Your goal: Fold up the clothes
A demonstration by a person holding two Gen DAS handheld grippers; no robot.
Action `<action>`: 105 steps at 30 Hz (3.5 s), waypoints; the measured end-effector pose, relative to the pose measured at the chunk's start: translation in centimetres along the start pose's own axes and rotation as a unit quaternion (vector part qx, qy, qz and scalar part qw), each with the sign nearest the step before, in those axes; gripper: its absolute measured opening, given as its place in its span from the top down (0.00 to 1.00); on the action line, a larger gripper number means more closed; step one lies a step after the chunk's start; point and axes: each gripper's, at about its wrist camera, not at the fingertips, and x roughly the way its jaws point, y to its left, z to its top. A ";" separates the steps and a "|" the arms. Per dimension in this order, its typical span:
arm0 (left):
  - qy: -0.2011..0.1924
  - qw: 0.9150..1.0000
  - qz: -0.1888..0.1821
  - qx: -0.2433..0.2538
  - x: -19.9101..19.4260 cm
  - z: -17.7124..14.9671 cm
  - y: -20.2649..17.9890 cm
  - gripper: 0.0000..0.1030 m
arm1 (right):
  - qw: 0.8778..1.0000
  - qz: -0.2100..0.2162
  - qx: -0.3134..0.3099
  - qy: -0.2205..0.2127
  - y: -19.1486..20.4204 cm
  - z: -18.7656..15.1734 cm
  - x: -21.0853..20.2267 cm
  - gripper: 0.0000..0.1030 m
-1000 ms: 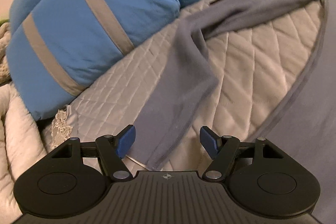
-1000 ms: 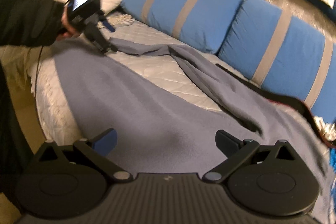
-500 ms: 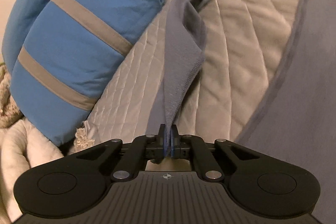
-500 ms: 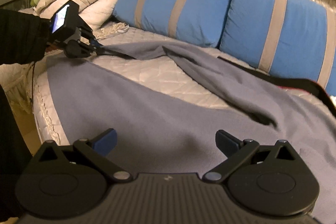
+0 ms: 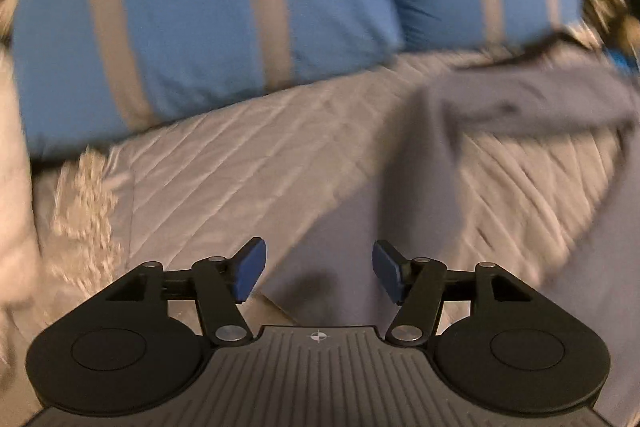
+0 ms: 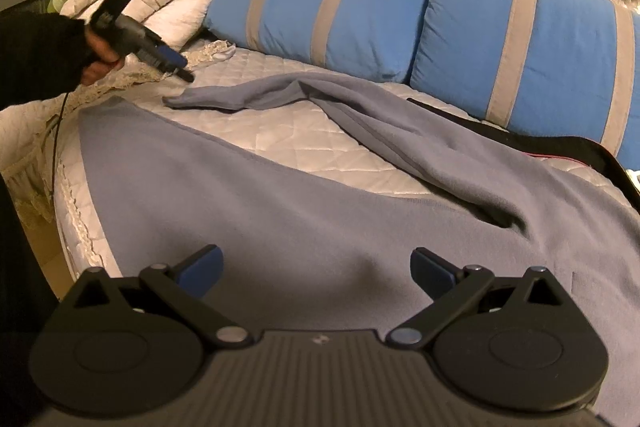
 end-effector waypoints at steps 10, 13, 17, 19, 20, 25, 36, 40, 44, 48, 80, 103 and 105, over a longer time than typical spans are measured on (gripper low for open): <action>0.049 0.996 -0.070 -0.018 5.4 0.2 2.1 0.70 | 1.000 0.006 0.018 0.016 -0.7 -0.1 0.7 0.00; 0.055 0.994 -0.093 -0.033 5.3 0.2 2.3 0.92 | 0.999 0.016 0.033 0.015 -1.2 0.0 0.6 0.00; 0.062 0.993 -0.096 -0.035 4.9 0.6 2.2 0.95 | 0.998 0.028 0.054 0.012 -2.1 0.4 0.1 0.00; 0.059 0.994 -0.089 -0.033 4.6 0.6 2.1 0.95 | 0.998 0.027 0.057 0.009 -2.6 0.9 -0.4 0.00; 0.058 0.994 -0.085 -0.033 4.3 0.6 2.2 0.95 | 0.998 0.021 0.056 0.008 -2.9 1.3 -0.7 0.00; 0.030 0.998 -0.040 -0.023 2.2 1.1 2.8 0.96 | 0.999 -0.015 0.047 -0.006 -6.4 3.3 -3.0 0.00; -0.009 0.996 0.085 0.010 -1.9 3.6 3.6 0.96 | 0.990 -0.142 0.000 0.010 -17.8 3.4 -5.2 0.00; -0.023 0.993 0.110 0.030 -2.3 3.9 2.5 0.96 | 0.983 -0.179 -0.007 0.034 -24.3 1.8 -4.1 0.00; -0.027 0.991 0.123 0.040 -2.0 3.6 1.7 0.96 | 0.977 -0.204 0.029 0.048 -31.1 0.5 -2.4 0.02; -0.024 0.991 0.124 0.039 -1.7 3.2 1.6 0.96 | 0.968 -0.231 0.087 0.038 -36.7 -0.2 -1.7 0.03; -0.113 0.980 0.162 0.023 -4.6 2.7 2.0 0.96 | 0.968 -0.246 0.034 -0.023 -36.4 1.4 -4.1 1.00; -0.090 0.992 0.085 -0.020 -14.0 -16.2 0.6 0.81 | 0.972 -0.201 -0.113 0.036 -18.7 -10.2 -17.3 0.93; -0.082 0.993 0.080 -0.033 -15.0 -16.0 0.9 0.66 | 0.969 -0.207 -0.129 0.044 -18.3 -10.2 -17.5 0.71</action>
